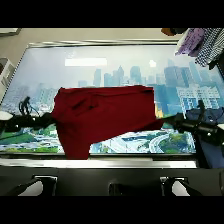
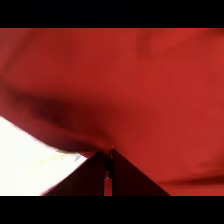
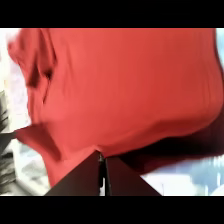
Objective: Fold the clothes and pants, and hang the long-sleeved shirts on hangers.
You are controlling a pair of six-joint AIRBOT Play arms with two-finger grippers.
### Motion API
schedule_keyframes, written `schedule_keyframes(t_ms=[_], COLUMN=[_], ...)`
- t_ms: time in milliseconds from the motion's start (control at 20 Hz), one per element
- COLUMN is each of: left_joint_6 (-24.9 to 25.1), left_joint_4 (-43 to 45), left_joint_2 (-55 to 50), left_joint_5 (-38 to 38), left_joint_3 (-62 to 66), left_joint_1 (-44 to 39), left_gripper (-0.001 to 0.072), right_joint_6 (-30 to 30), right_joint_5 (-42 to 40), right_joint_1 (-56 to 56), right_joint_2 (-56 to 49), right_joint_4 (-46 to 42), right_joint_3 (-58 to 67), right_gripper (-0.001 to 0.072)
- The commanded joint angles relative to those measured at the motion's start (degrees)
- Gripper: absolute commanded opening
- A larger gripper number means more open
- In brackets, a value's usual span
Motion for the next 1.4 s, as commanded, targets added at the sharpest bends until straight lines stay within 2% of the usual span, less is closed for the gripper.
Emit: schedule_keyframes(t_ms=[0, 150, 250, 350, 500, 650, 750, 950, 1100, 1150, 1350], left_joint_6=[-3.6, -6.6, -9.4, -13.5, -22.3, -30.1, -33.2, -35.7, -35.4, -34.9, -25.9], left_joint_4=[-0.3, -0.3, 0.6, 4.3, 13.0, 21.8, 26.6, 32.3, 32.2, 31.8, 27.0], left_joint_2=[0.1, 0.2, 0.5, 1.3, 5.3, 12.7, 18.6, 25.6, 24.5, 23.4, 14.0], left_joint_5=[0.4, 0.4, 0.3, -0.6, -2.7, -3.3, -3.5, -3.5, -7.2, -9.0, -11.1], left_joint_3=[11.7, 23.8, 33.4, 44.2, 57.9, 63.3, 63.3, 63.3, 62.4, 61.2, 52.2], left_joint_1=[-3.2, -3.7, -3.6, -3.6, -3.6, -3.6, -3.6, -3.6, -3.6, -3.6, -5.5], left_gripper=[0.0014, 0.0014, 0.0013, 0.0013, 0.0014, 0.0014, 0.0014, 0.0014, 0.0014, 0.0013, 0.0014], right_joint_6=[2.1, 9.3, 13.2, 17.3, 21.2, 25.3, 25.7, 32.1, 35.4, 37.2, 40.3], right_joint_5=[-5.4, -14.4, -16.8, -14.4, -11.3, -10.6, -12.0, -16.5, -14.9, -12.6, 1.8], right_joint_1=[4.1, 11.4, 13.9, 14.1, 14.1, 14.1, 14.1, 14.1, 14.1, 14.1, 14.1], right_joint_2=[0.0, 0.0, 0.1, 0.4, 4.0, 10.5, 15.5, 22.1, 19.8, 17.7, 3.3], right_joint_4=[-1.4, -8.3, -13.0, -16.3, -22.7, -29.7, -32.7, -40.5, -40.9, -40.3, -37.7], right_joint_3=[10.4, 23.5, 33.8, 45.9, 61.7, 71.5, 74.4, 74.6, 74.6, 74.6, 73.8], right_gripper=[0.0022, 0.0022, 0.0022, 0.0022, 0.0022, 0.0023, 0.0023, 0.0023, 0.0023, 0.0023, 0.0023])
